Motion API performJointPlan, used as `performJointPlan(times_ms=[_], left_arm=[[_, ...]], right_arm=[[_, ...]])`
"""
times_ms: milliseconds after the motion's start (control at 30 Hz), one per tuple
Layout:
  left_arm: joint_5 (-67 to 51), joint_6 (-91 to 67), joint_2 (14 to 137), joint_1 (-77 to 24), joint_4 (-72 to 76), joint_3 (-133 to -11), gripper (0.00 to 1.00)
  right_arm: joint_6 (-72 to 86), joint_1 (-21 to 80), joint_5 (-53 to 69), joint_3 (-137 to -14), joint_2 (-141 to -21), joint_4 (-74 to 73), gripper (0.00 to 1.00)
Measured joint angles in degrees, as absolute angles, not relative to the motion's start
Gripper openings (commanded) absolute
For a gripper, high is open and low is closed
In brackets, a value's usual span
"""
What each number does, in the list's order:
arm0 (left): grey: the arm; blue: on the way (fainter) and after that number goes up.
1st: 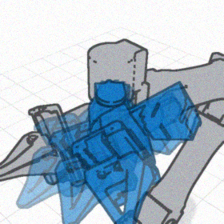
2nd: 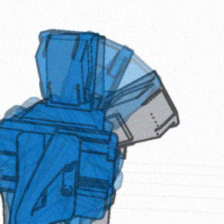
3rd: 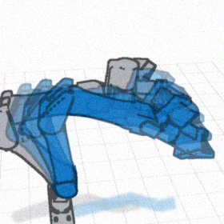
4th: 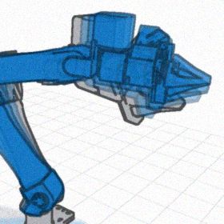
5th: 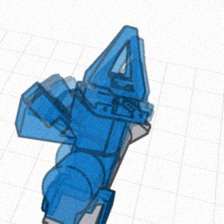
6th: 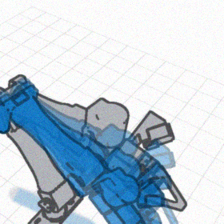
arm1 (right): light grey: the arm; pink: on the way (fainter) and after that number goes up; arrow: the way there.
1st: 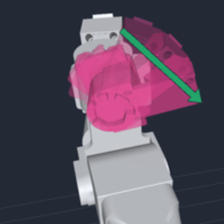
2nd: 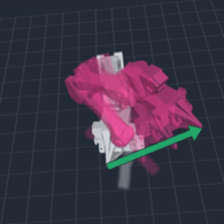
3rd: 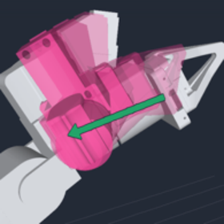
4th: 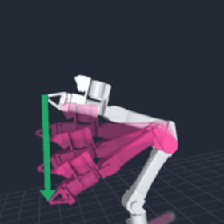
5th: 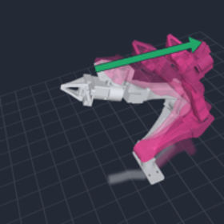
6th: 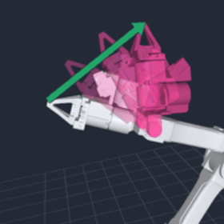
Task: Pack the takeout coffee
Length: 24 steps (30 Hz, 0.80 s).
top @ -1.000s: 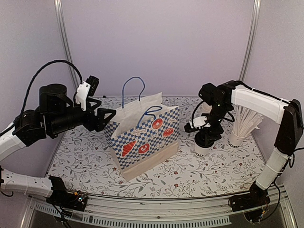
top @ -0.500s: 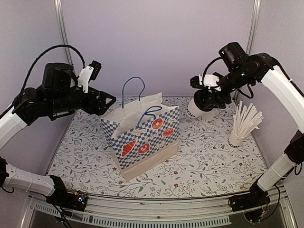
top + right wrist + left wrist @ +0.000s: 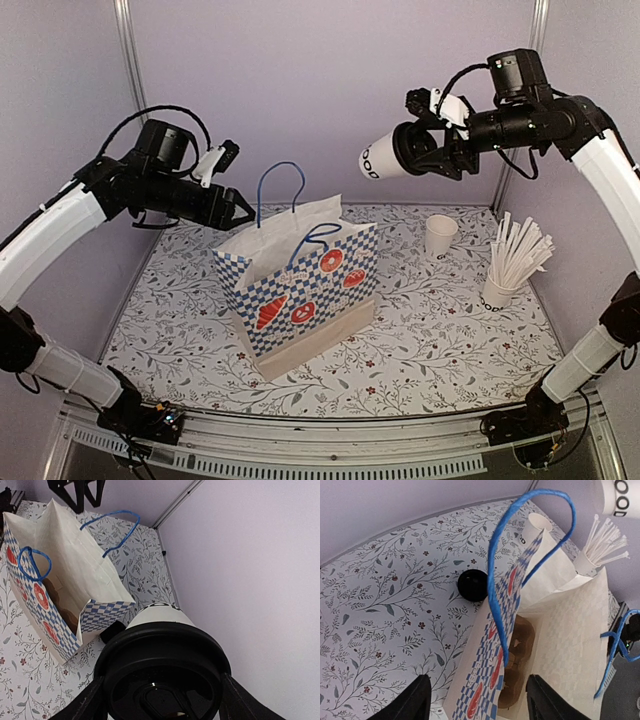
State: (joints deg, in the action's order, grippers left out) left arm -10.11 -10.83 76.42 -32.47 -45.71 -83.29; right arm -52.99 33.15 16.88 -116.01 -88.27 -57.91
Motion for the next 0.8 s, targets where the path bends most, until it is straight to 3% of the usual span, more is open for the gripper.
performJointPlan(times_ms=[200,433,533,667,700,800], left_arm=[[-15.11,-9.67,77.17,-32.45,-45.93,-83.31,0.63],[-14.48,-8.25,79.57,-32.45,-46.22,-83.31,0.50],[-15.07,-7.18,81.43,-32.45,-46.22,-83.33,0.34],[-17.58,-5.34,83.59,-32.45,-46.46,-84.01,0.05],[-18.24,-5.32,84.09,-32.45,-46.48,-84.38,0.00],[-20.40,-4.36,85.06,-32.53,-46.59,-85.19,0.00]], right_arm=[[-52.45,36.71,21.78,-118.93,-88.84,-54.87,0.52],[-52.45,44.69,22.57,-118.93,-93.32,-54.89,0.51],[-52.45,46.76,21.45,-118.91,-95.46,-55.02,0.51],[-52.47,49.36,18.46,-118.91,-97.71,-55.29,0.50],[-52.47,49.89,17.67,-118.91,-98.04,-55.33,0.50],[-52.47,51.20,15.27,-118.96,-99.02,-55.59,0.50]])
